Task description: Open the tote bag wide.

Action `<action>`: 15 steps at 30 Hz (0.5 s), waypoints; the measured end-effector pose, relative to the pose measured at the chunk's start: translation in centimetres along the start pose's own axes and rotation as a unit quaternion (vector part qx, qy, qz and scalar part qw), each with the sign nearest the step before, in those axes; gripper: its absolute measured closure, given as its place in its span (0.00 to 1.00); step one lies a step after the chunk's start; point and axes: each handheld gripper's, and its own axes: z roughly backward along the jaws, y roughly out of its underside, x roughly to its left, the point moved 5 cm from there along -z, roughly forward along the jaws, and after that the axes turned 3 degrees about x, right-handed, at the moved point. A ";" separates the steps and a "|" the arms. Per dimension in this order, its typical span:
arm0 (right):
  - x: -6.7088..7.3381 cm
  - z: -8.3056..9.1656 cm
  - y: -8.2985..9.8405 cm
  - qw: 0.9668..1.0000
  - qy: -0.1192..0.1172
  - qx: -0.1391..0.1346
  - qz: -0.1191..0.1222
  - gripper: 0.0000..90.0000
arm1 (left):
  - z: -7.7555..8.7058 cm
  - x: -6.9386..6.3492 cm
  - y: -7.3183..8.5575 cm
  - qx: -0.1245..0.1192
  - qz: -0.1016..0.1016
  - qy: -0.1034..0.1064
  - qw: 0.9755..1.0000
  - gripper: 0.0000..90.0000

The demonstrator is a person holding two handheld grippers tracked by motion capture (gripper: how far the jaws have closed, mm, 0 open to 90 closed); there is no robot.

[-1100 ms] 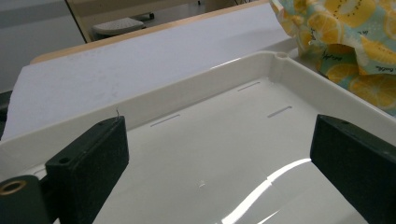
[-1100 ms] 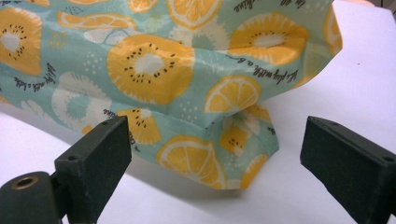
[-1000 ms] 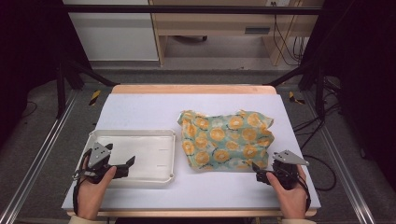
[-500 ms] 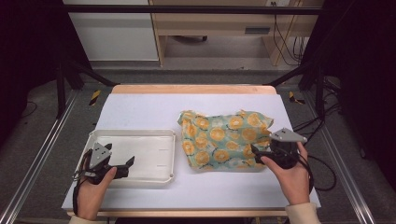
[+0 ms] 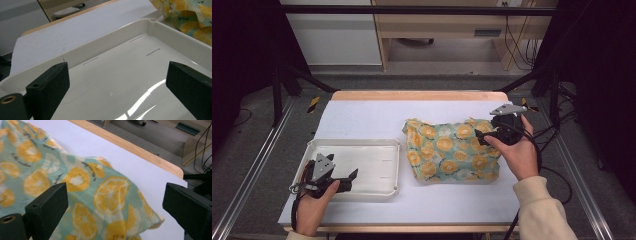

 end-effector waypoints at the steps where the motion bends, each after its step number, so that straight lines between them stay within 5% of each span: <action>1: -0.3 -0.9 -0.3 1.000 0.003 0.009 0.001 0.07 | 0.0 0.0 0.0 -0.001 -0.001 -0.001 1.000 0.06; 5: -0.4 -2.0 -0.3 1.000 -0.002 0.025 -0.011 0.10 | 0.0 0.0 0.0 0.000 -0.001 0.000 1.000 0.06; 7: -0.1 -2.8 0.1 0.999 -0.007 0.046 -0.011 0.31 | 0.0 0.1 0.0 -0.001 0.000 -0.001 1.000 0.06; 8: -0.1 -2.8 0.1 0.999 -0.007 0.046 -0.011 0.31 | 0.0 0.1 0.0 -0.001 0.000 -0.001 1.000 0.06; 11: 0.6 -2.9 0.7 0.999 -0.015 0.051 0.001 0.68 | 0.0 0.1 0.0 0.000 0.000 -0.001 1.000 0.06; 15: 1.0 -2.6 0.9 0.999 -0.023 0.049 0.003 0.84 | 0.0 0.0 0.0 0.002 -0.003 -0.002 1.000 0.06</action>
